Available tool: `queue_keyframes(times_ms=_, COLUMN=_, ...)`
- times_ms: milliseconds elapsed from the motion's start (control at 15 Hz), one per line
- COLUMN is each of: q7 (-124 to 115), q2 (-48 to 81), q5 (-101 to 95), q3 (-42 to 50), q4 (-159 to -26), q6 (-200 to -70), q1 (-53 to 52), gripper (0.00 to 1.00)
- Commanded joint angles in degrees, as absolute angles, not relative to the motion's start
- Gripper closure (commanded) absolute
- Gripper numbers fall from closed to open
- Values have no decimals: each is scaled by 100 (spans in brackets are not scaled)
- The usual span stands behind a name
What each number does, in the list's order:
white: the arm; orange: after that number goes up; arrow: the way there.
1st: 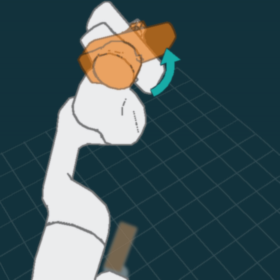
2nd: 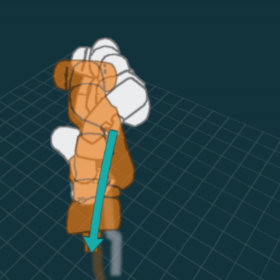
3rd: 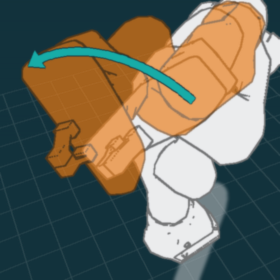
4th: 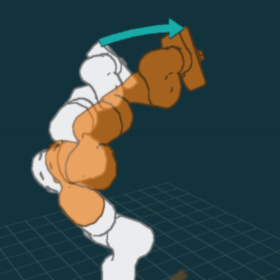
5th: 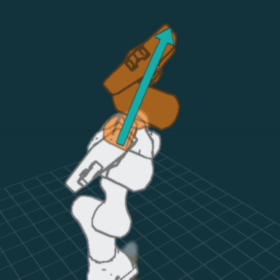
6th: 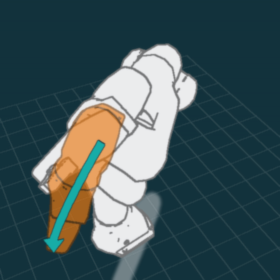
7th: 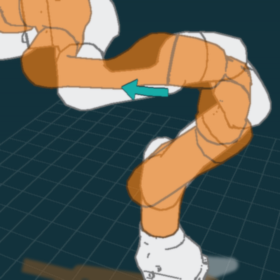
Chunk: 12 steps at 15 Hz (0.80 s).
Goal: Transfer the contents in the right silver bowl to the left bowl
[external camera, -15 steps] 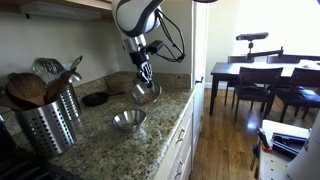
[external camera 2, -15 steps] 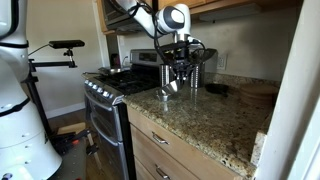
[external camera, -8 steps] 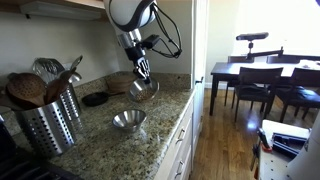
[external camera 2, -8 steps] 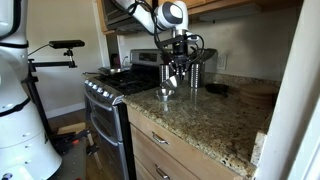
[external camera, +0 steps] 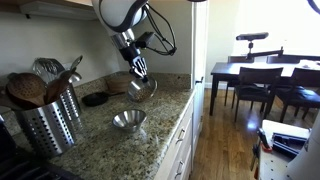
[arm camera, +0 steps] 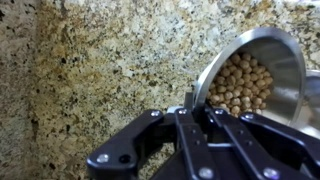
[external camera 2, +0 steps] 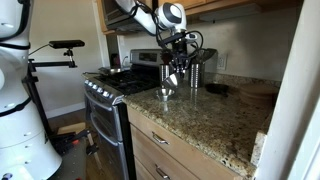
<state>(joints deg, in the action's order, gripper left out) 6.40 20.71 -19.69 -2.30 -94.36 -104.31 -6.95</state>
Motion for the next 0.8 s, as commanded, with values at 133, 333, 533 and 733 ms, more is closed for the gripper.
queue_keyframes(times_ms=133, q7=416, q2=2390, q5=-2261, q3=-255, q4=-8878, q6=-9831, q1=-901, gripper=92)
queue_keyframes(times_ms=333, q7=387, q2=2543, q5=-2341, q3=-260, q4=-8643, q6=-9615, q1=-1004, gripper=92)
queue_keyframes(times_ms=533, q7=383, q2=2666, q5=-2390, q3=-261, q4=-8464, q6=-9451, q1=-1080, gripper=92)
queue_keyframes(times_ms=733, q7=332, q2=2767, q5=-2464, q3=-254, q4=-8310, q6=-9303, q1=-1165, gripper=92)
